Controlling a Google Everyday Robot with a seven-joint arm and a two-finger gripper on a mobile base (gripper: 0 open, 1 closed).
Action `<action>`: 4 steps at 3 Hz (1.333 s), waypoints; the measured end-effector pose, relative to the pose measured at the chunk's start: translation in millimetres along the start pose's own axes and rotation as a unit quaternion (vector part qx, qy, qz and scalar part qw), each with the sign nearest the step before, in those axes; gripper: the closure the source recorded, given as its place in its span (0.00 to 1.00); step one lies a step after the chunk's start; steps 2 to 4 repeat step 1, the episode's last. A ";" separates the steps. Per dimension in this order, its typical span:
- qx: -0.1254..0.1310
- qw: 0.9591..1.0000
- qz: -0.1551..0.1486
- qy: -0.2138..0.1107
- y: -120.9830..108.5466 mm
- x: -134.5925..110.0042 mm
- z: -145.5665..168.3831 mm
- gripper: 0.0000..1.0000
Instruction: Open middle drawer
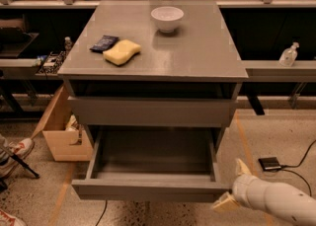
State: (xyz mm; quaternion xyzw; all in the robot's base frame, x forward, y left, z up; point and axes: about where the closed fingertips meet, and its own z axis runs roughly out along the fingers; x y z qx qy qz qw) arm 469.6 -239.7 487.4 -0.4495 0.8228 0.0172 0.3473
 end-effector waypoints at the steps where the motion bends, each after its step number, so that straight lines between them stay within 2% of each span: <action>1: 0.037 0.999 0.019 -0.018 -33.4 15.2 -33.1 0.00; 4: 0.037 0.999 0.019 -0.018 -33.4 15.2 -33.1 0.00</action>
Offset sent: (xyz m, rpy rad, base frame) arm 0.0000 0.0000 0.0000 0.0000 0.0000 0.0000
